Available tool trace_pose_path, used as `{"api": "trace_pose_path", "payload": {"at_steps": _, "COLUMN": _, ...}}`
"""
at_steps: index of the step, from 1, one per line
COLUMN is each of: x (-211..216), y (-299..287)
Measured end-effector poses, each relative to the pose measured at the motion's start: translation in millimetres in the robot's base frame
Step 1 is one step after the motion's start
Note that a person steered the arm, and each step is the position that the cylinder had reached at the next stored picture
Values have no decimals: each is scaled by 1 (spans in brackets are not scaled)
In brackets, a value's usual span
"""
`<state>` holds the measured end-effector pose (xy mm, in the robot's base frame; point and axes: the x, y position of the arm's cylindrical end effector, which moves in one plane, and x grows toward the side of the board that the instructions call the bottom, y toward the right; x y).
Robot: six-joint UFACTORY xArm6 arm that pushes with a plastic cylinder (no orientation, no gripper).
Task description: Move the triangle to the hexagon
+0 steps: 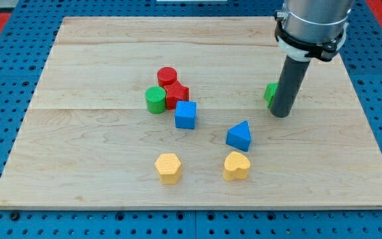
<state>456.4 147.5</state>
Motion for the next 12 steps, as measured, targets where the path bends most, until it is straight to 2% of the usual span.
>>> {"api": "trace_pose_path", "payload": {"at_steps": 3, "x": 28, "y": -36}}
{"api": "trace_pose_path", "payload": {"at_steps": 6, "x": 31, "y": -88}}
{"api": "trace_pose_path", "payload": {"at_steps": 9, "x": 35, "y": -73}}
{"api": "trace_pose_path", "payload": {"at_steps": 10, "x": 49, "y": -73}}
{"api": "trace_pose_path", "payload": {"at_steps": 12, "x": 52, "y": -140}}
